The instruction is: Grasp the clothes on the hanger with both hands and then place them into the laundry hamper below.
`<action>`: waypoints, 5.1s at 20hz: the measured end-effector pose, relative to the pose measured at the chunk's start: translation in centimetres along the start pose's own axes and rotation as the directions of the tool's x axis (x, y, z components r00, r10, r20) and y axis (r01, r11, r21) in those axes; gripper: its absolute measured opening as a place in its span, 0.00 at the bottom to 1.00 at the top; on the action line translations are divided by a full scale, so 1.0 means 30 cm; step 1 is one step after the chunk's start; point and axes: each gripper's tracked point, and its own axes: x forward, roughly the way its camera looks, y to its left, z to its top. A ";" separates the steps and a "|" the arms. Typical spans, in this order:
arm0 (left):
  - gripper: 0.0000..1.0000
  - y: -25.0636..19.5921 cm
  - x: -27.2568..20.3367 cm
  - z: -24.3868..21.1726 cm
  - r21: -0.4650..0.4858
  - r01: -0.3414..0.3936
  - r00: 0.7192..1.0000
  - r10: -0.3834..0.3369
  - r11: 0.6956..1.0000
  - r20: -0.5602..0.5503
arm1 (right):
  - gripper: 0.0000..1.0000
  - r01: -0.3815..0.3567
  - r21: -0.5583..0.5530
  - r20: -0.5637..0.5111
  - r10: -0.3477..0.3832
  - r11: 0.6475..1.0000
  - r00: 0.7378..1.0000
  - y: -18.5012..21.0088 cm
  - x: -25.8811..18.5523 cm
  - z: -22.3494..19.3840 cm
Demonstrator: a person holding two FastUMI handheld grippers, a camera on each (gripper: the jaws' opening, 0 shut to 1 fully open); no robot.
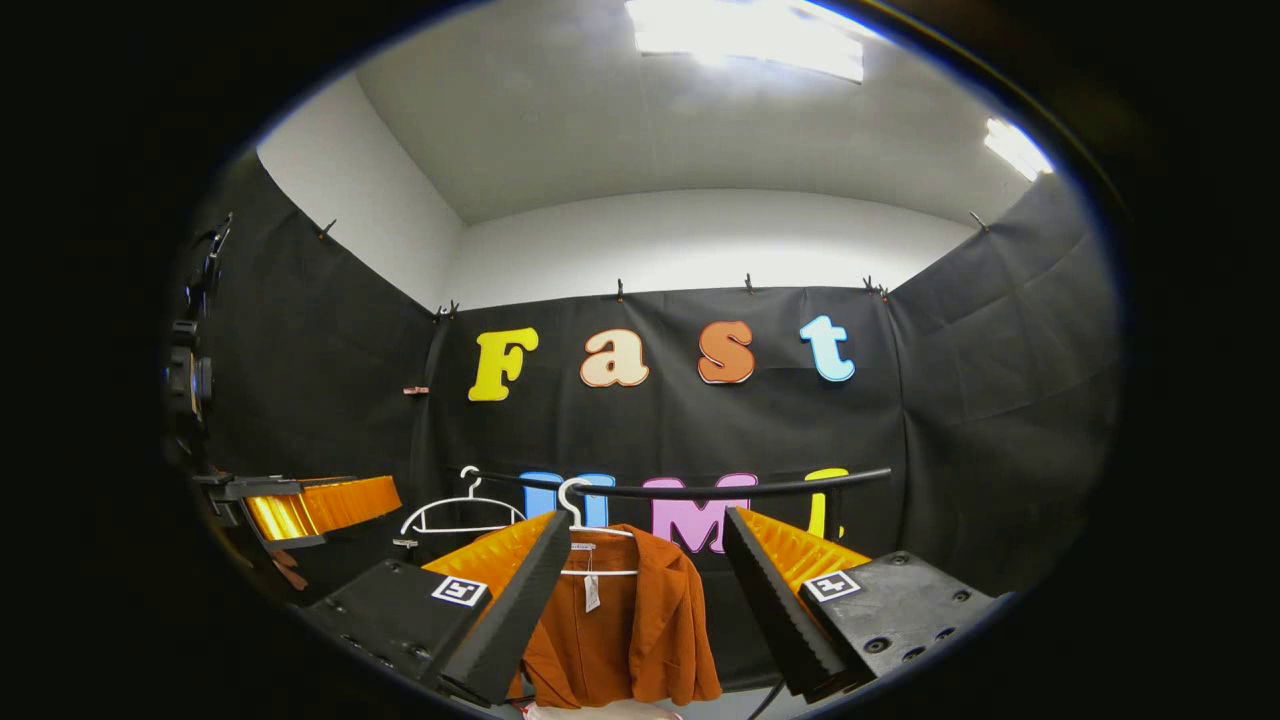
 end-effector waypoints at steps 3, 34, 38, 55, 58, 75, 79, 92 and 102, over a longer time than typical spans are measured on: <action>0.93 0.030 0.001 0.015 -0.008 -0.004 1.000 0.004 1.000 0.022 | 1.00 0.014 -0.002 0.007 -0.014 1.000 1.000 0.002 -0.006 -0.007; 0.94 0.243 0.425 -0.575 -0.003 -0.115 0.986 0.114 0.993 -0.123 | 0.99 -0.090 0.070 -0.161 0.100 0.993 0.982 0.020 0.487 -0.714; 0.94 0.317 0.460 -0.709 -0.030 -0.201 0.969 0.194 0.979 -0.156 | 1.00 -0.132 0.083 -0.192 0.146 0.988 0.971 -0.008 0.561 -0.822; 0.94 0.283 0.713 -0.929 -0.136 -0.190 0.964 0.159 0.972 -0.213 | 0.99 -0.191 0.146 -0.306 0.227 0.971 0.924 -0.123 0.675 -1.065; 0.94 0.317 0.757 -0.949 -0.113 -0.230 0.954 0.201 0.967 -0.222 | 0.98 -0.176 0.193 -0.329 0.232 0.965 0.915 -0.122 0.704 -1.111; 0.10 0.486 0.759 -0.909 -0.108 -0.420 0.886 0.381 0.901 -0.263 | 0.15 -0.352 0.323 -0.292 0.446 0.878 0.846 -0.041 0.860 -1.111; 0.10 0.361 0.730 -0.771 -0.071 -0.311 0.926 0.285 0.948 -0.247 | 0.15 -0.458 0.389 -0.159 0.548 0.799 0.821 -0.002 0.831 -0.931; 0.10 0.496 0.766 -0.444 -0.005 -0.319 0.947 0.318 0.948 -0.054 | 0.14 -0.467 0.620 0.014 0.586 0.631 0.810 -0.101 0.922 -0.796; 0.10 0.757 0.794 -0.333 0.197 -0.359 0.923 0.378 0.912 -0.070 | 0.14 -0.400 0.591 0.058 0.457 0.701 0.888 -0.319 1.137 -0.690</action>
